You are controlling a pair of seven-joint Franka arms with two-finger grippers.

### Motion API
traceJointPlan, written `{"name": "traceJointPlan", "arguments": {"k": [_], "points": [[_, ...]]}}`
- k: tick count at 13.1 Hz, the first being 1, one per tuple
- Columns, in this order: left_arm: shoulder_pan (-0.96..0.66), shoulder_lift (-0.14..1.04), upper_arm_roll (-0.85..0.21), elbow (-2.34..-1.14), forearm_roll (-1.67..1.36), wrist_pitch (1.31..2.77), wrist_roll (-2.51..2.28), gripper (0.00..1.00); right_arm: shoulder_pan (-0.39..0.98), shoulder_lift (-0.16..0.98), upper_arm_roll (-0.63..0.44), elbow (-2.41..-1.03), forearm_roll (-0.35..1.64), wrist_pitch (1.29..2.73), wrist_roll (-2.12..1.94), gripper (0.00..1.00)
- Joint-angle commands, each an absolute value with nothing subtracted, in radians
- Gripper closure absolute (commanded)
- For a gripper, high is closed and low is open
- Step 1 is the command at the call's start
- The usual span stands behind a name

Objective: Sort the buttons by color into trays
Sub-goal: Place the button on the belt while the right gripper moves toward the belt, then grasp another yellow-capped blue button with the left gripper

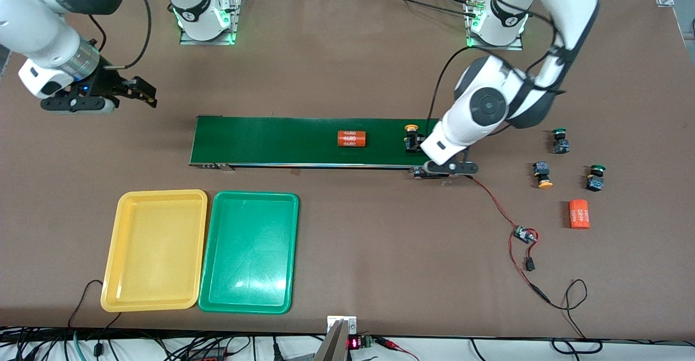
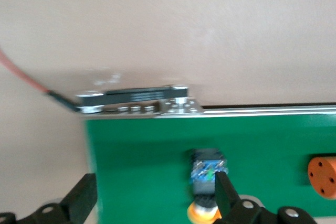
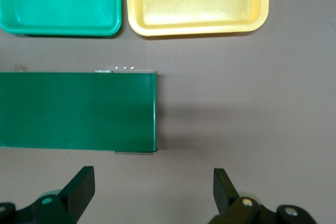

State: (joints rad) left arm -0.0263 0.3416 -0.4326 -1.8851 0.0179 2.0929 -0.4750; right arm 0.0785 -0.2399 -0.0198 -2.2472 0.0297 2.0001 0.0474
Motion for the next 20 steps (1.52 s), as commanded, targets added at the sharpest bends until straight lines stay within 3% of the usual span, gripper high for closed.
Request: {"name": "traceJointPlan", "arguments": {"k": [1,5,7,10,16,20], "points": [[-0.023,0.304,-0.358,-1.800,0.015,1.955,-0.468,0.00,0.150,-0.275,-0.017,-2.281,0.041,2.023,0.148,0.00],[0.024,0.304,-0.189,-1.818,0.035,1.960,-0.266,0.00,0.216,-0.261,-0.017,-2.278,0.041,2.034,0.187,0.00],[0.028,0.330,-0.115,-1.818,0.199,1.977,-0.136,0.00,0.251,-0.247,-0.017,-2.275,0.041,2.037,0.190,0.00],[0.052,0.406,-0.036,-1.824,0.224,2.103,-0.117,0.00,0.343,-0.223,-0.017,-2.270,0.040,2.048,0.364,0.00],[0.095,0.465,-0.015,-2.029,0.215,2.419,-0.095,0.00,0.503,-0.135,-0.017,-2.238,0.035,2.114,0.584,0.00],[0.098,0.509,-0.014,-2.063,0.215,2.434,-0.091,0.00,0.546,-0.100,-0.017,-2.237,0.034,2.154,0.586,0.00]]}}
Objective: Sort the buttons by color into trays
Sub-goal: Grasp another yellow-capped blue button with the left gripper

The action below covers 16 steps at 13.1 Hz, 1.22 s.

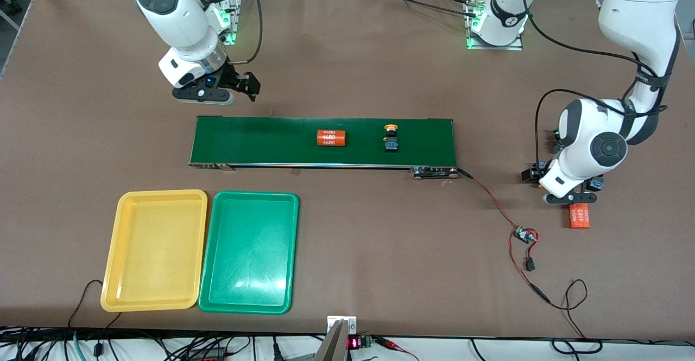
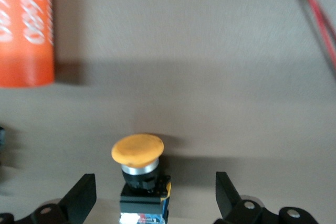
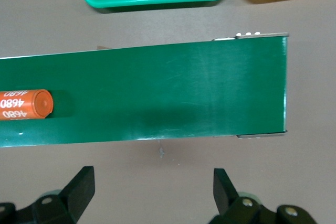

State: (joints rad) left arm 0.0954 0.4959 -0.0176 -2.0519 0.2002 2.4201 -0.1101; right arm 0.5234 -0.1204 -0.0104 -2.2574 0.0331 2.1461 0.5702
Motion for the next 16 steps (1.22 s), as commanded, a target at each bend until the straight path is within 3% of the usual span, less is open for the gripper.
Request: {"name": "traceJointPlan", "arguments": {"k": [1,2,4,5,6,10,16], "points": [[0.098,0.515,-0.014,-2.065,0.215,2.431,-0.091,0.09,0.548,-0.097,-0.017,-2.235,0.034,2.166,0.586,0.00],[0.098,0.512,-0.014,-2.063,0.215,2.421,-0.092,0.33,0.548,-0.091,-0.017,-2.233,0.034,2.167,0.586,0.00],[0.098,0.509,-0.015,-2.042,0.215,2.348,-0.097,0.64,0.548,-0.091,-0.017,-2.232,0.035,2.168,0.586,0.00],[0.098,0.502,-0.023,-2.022,0.215,2.282,-0.097,0.73,0.548,-0.091,-0.017,-2.232,0.035,2.168,0.586,0.00],[0.097,0.488,-0.034,-2.004,0.213,2.220,-0.097,0.77,0.548,-0.089,-0.017,-2.232,0.035,2.168,0.586,0.00],[0.097,0.468,-0.210,-1.835,0.135,1.935,-0.107,0.78,0.548,-0.089,-0.017,-2.232,0.035,2.169,0.586,0.00],[0.083,0.468,-0.492,-1.833,-0.008,1.939,-0.291,0.78,0.549,-0.086,-0.017,-2.232,0.035,2.183,0.584,0.00]]}}
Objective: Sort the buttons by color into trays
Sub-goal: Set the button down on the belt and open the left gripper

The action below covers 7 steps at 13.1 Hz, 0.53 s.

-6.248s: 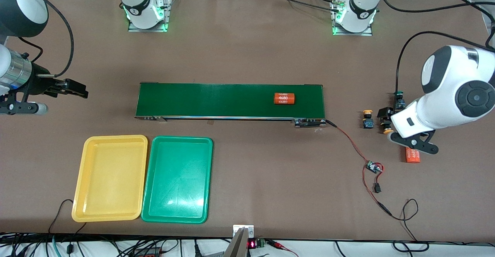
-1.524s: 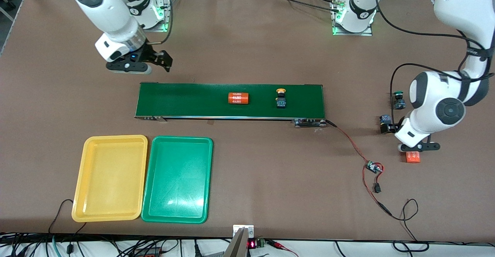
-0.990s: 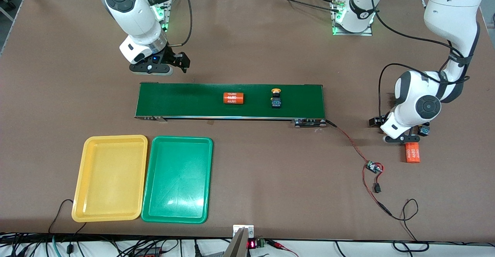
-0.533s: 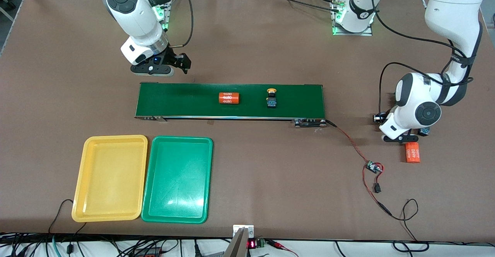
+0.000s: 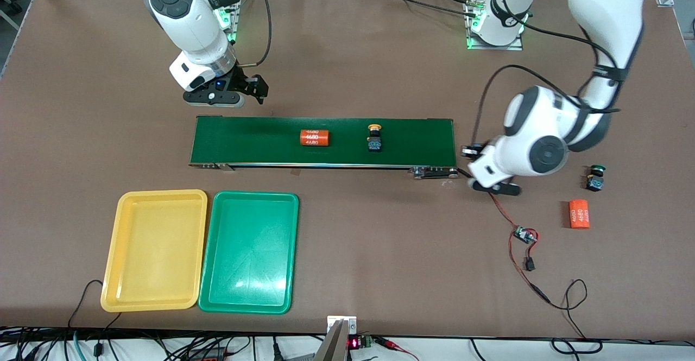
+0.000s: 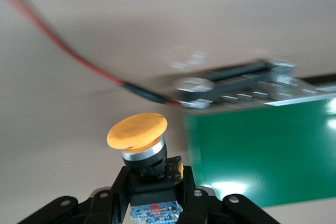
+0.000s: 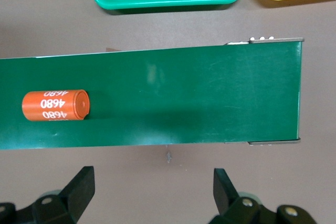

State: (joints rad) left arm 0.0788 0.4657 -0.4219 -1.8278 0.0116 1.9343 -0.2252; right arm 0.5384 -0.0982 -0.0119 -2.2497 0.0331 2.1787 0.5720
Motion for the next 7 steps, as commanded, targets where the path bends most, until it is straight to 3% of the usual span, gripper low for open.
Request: {"name": "traceJointPlan", "arguments": {"k": [1,5,6,7], "points": [[0.081,0.477,-0.533,-1.845,-0.009,1.953,-0.316,0.79,0.548,-0.086,-0.017,-2.232,0.034,2.183,0.584,0.00],[0.063,0.486,-0.586,-1.965,-0.009,2.158,-0.391,0.77,0.549,-0.086,-0.017,-2.232,0.034,2.184,0.584,0.00],[0.069,0.486,-0.584,-1.968,-0.006,2.180,-0.385,0.73,0.548,-0.086,-0.017,-2.232,0.034,2.184,0.584,0.00],[0.071,0.486,-0.583,-1.968,-0.005,2.181,-0.388,0.55,0.548,-0.086,-0.017,-2.232,0.034,2.187,0.586,0.00]]}}
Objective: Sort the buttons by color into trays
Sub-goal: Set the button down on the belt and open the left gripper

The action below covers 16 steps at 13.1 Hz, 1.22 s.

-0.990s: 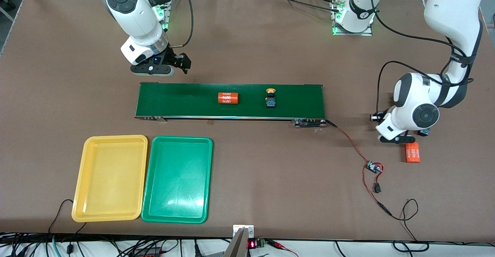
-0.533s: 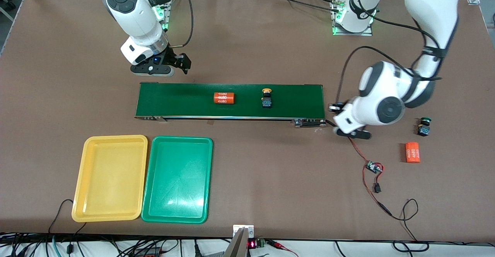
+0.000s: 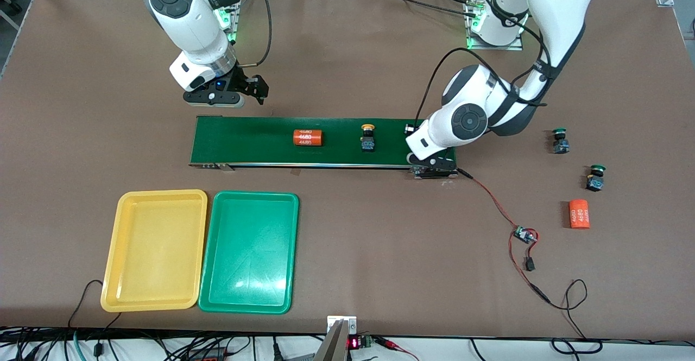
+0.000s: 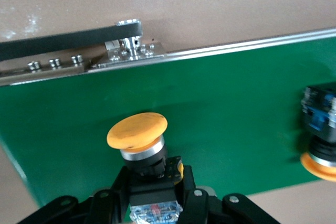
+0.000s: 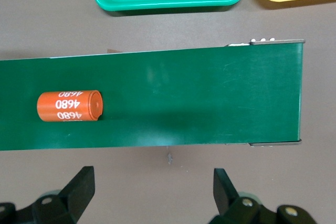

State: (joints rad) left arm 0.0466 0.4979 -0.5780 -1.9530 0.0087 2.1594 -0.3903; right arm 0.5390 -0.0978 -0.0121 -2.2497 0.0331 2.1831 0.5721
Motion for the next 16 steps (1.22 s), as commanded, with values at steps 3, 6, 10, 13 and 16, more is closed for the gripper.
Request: {"name": "traceJointPlan", "arguments": {"k": [3,6,10,13,16], "points": [[0.075,0.450,-0.584,-1.951,-0.005,2.139,-0.393,0.00,0.548,-0.086,-0.017,-2.232,0.034,2.194,0.586,0.00],[0.110,0.368,-0.566,-1.892,-0.005,2.059,-0.390,0.00,0.548,-0.086,-0.017,-2.232,0.035,2.194,0.586,0.00],[0.114,0.348,-0.373,-1.793,0.002,1.922,-0.382,0.00,0.548,-0.089,-0.017,-2.230,0.035,2.183,0.586,0.00],[0.143,0.379,-0.229,-1.793,0.111,1.945,-0.200,0.00,0.549,-0.084,-0.017,-2.230,0.035,2.184,0.571,0.00],[0.152,0.426,-0.076,-1.792,0.230,2.154,0.080,0.00,0.561,-0.077,-0.017,-2.220,0.037,2.186,0.584,0.00]]}}
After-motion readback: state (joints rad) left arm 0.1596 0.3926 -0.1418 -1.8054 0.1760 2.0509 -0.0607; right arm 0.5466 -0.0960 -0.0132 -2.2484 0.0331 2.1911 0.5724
